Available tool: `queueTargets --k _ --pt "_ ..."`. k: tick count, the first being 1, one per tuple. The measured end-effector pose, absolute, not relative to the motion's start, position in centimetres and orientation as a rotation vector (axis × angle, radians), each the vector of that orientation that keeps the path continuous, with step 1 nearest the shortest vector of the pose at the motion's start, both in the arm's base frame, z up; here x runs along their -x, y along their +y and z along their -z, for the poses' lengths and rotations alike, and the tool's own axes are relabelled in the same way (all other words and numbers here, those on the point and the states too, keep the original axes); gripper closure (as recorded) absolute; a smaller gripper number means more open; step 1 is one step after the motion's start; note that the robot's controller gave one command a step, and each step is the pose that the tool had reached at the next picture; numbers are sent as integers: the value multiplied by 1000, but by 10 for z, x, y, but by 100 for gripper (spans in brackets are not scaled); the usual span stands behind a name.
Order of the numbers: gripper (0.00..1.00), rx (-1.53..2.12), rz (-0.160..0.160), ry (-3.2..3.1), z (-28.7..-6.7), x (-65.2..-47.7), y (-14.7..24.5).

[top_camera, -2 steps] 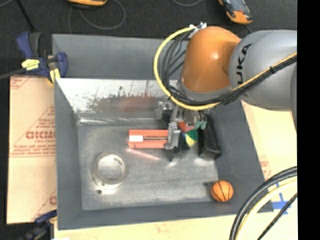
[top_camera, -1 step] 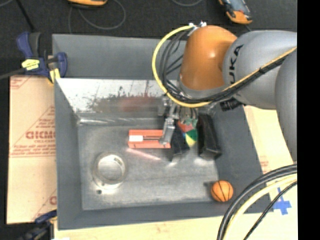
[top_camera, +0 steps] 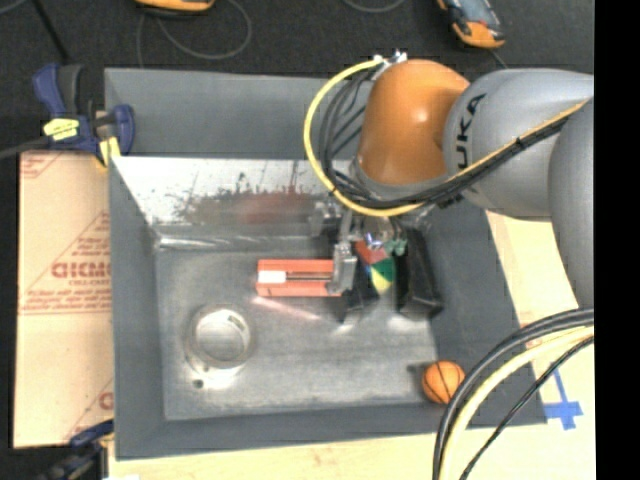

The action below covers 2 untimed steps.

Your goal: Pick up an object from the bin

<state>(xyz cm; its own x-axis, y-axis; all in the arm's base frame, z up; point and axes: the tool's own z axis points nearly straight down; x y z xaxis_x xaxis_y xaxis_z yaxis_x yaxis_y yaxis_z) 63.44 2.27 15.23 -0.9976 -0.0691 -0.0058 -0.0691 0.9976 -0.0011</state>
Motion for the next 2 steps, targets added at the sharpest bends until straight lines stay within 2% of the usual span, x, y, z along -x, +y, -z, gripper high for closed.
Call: queueTargets --k 1,2 --pt "0 382 2 3113 -125 -637 16" --pt "0 9 -2 3137 -98 -634 9"
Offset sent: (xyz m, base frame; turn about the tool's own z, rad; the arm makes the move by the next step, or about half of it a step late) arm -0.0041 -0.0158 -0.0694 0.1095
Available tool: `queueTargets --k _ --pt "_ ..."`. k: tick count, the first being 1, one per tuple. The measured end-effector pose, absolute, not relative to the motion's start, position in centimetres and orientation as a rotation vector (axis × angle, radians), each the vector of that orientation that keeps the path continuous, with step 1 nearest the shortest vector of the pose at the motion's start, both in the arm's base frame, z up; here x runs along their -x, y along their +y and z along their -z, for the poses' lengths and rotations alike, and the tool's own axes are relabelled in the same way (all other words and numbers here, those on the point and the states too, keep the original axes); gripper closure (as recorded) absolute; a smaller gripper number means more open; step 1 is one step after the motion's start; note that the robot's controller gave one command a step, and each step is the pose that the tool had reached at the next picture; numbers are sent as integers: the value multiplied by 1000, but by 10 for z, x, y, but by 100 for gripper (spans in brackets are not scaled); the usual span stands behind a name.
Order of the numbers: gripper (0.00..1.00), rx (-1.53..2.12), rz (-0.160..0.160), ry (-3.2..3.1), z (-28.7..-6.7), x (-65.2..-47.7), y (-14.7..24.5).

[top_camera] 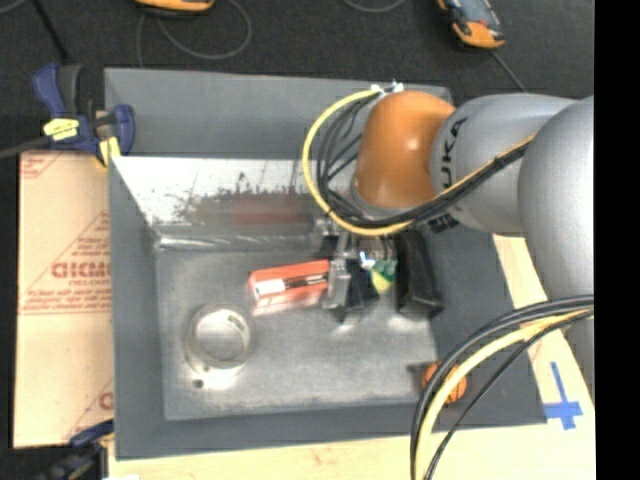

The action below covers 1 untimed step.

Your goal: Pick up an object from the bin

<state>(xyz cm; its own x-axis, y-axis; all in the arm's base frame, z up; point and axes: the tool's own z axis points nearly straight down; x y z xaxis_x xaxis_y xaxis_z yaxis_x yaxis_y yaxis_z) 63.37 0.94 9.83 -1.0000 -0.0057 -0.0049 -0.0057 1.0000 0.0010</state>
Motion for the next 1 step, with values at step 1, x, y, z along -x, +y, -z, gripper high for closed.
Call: queueTargets --k 1 --pt "0 123 2 3138 -85 -632 10"
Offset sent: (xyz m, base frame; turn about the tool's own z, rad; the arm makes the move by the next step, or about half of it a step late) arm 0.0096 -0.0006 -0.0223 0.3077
